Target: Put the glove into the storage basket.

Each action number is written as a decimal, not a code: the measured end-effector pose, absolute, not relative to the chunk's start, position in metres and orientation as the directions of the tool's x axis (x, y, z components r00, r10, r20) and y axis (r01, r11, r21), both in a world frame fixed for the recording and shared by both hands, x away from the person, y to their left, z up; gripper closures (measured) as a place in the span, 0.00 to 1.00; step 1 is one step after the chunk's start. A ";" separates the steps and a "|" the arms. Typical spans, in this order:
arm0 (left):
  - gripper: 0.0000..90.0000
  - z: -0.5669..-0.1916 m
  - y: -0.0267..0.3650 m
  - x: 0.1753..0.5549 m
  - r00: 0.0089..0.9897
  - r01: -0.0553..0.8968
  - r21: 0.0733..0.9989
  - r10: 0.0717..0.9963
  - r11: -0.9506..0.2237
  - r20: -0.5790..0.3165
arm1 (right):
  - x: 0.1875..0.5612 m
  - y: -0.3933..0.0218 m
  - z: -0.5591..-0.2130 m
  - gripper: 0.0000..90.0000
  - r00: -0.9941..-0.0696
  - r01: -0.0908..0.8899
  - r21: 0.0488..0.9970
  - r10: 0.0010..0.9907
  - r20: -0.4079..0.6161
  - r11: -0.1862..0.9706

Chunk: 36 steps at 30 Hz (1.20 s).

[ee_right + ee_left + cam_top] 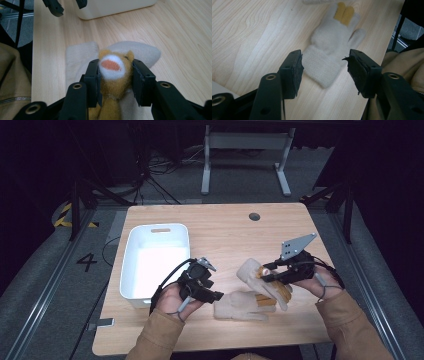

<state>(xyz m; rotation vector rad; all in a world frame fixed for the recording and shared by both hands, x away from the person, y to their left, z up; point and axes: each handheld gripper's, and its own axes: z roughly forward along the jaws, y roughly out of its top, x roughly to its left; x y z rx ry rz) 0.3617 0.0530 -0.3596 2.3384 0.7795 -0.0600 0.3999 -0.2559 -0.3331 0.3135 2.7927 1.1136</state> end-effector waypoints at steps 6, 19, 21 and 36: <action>0.51 -0.360 0.052 0.361 0.822 0.549 0.577 0.517 -0.605 -0.240 | 0.398 -0.245 -0.340 0.68 -0.981 0.125 0.682 0.194 -0.025 0.721; 0.51 -0.361 0.050 0.362 0.826 0.546 0.567 0.512 -0.617 -0.238 | 0.393 -0.220 -0.362 0.67 -0.993 0.067 0.658 0.118 -0.033 0.750; 0.51 -0.361 0.050 0.363 0.825 0.546 0.566 0.512 -0.617 -0.238 | 0.392 -0.217 -0.366 0.67 -0.993 0.067 0.651 0.112 -0.027 0.756; 0.52 -0.370 0.040 0.363 0.831 0.542 0.534 0.509 -0.649 -0.225 | 0.398 -0.209 -0.393 0.60 -0.992 0.104 0.579 0.128 -0.001 0.808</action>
